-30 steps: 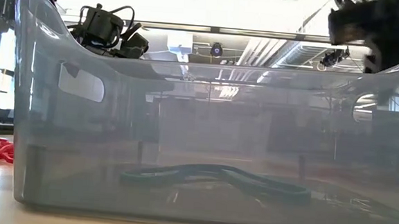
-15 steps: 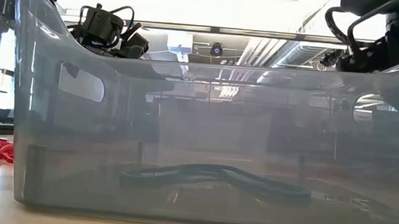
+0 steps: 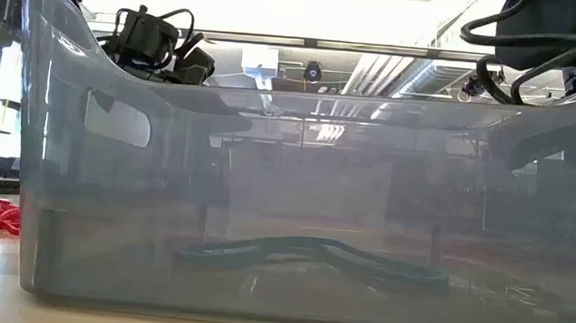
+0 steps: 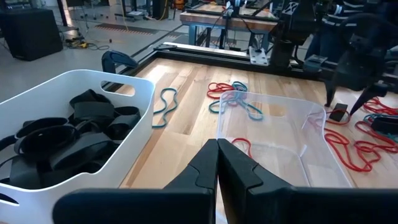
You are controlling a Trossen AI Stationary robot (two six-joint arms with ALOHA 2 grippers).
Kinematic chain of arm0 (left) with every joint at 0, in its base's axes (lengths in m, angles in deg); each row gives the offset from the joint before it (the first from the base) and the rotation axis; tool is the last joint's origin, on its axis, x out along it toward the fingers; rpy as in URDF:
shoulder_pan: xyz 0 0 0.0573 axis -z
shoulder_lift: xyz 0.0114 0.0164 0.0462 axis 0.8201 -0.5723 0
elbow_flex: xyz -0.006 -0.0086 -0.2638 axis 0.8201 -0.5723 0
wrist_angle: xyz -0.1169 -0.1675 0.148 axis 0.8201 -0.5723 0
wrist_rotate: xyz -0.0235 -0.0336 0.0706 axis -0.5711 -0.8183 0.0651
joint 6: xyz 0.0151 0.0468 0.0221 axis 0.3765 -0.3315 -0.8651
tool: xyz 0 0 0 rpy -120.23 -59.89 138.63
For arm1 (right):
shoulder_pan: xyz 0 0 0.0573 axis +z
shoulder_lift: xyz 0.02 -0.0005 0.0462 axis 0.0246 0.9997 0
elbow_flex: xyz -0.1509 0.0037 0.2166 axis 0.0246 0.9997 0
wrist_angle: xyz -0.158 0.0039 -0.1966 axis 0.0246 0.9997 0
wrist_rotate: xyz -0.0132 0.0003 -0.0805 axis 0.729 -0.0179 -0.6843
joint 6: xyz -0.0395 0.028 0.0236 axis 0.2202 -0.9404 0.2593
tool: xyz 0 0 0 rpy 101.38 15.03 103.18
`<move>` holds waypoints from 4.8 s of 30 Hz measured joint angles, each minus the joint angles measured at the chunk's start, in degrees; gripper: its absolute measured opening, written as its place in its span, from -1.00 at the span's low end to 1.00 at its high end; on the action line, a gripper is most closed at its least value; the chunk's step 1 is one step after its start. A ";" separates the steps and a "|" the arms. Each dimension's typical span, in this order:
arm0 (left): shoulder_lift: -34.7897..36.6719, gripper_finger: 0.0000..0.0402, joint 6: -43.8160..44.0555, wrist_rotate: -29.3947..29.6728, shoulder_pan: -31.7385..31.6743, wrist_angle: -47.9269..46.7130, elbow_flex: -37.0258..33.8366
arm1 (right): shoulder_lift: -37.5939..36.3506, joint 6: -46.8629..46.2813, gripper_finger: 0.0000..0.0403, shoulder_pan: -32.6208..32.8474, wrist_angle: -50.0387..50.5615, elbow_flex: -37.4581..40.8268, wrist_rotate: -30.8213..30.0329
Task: Sort rubber bands into baskets
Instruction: Put the black rubber band into the white bin
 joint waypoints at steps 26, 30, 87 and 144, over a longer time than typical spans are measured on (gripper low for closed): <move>0.00 -1.00 0.00 0.00 0.00 0.13 0.02 | -13.69 11.57 -0.99 -11.18 13.12 -10.44 -16.80; 0.00 -1.00 0.00 0.00 0.00 0.14 0.02 | -12.91 21.71 -0.99 -19.81 7.04 -10.52 -19.26; 0.00 -1.00 -0.57 0.02 0.00 -0.04 0.04 | 21.78 62.11 -0.79 -53.21 5.06 -47.89 -13.10; 0.02 -1.00 -1.49 0.04 0.00 -0.21 0.31 | 0.03 -20.65 -0.25 0.51 -3.28 -8.20 2.59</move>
